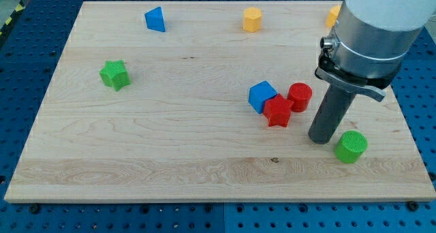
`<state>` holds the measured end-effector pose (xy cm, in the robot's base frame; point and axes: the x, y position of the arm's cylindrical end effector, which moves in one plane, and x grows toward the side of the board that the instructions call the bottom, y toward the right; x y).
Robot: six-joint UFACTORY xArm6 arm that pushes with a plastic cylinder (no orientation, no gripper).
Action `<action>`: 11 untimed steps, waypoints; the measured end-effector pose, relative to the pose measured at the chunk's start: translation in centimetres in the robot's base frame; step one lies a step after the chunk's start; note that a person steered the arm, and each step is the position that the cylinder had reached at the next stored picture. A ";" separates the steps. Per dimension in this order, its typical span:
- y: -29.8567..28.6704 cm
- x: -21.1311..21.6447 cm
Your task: Push the red circle down a bit
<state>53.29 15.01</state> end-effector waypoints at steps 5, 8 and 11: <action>0.8 -10.3; -2.0 -9.0; -0.4 -6.6</action>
